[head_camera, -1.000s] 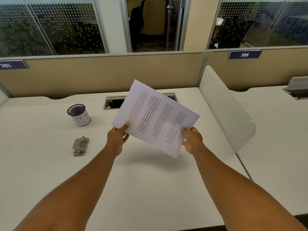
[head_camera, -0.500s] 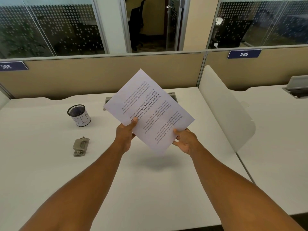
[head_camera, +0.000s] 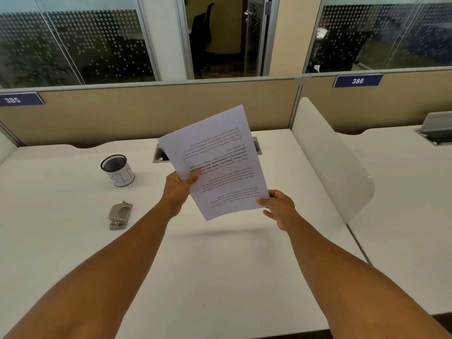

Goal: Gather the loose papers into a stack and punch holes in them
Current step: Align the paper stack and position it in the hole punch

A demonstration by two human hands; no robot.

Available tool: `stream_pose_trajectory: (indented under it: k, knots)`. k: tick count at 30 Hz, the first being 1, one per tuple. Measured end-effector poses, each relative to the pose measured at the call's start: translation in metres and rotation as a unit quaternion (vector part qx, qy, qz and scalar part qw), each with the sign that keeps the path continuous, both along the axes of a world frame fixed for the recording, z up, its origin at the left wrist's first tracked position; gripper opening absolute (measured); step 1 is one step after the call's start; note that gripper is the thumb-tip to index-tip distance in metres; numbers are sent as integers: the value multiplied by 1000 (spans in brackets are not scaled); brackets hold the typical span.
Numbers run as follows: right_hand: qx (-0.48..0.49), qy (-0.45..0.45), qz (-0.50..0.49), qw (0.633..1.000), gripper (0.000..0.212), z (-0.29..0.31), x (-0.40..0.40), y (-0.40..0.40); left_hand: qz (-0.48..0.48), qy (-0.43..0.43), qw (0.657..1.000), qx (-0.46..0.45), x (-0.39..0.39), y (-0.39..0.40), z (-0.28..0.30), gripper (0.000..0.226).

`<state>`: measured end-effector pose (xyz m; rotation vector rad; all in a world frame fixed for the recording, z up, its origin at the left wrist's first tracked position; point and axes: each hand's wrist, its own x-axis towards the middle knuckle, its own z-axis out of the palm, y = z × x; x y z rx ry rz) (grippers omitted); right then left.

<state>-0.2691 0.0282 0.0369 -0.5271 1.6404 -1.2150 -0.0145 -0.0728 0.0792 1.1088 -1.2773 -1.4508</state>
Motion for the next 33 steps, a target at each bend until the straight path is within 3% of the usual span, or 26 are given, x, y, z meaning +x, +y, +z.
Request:
stream_pose_trajectory:
  k: [7,13,33]
  knots:
    - [-4,180,59,982,27,2,9,-3,-15,-40,999,-21,-6,7,-5,16]
    - [7,250,62,966,29,0,10,-4,-27,-30,999,-26,-8,15,-8,17]
    - [6,241,53,969,23,3,11,-5,-39,-27,998,-28,-8,19,-16,17]
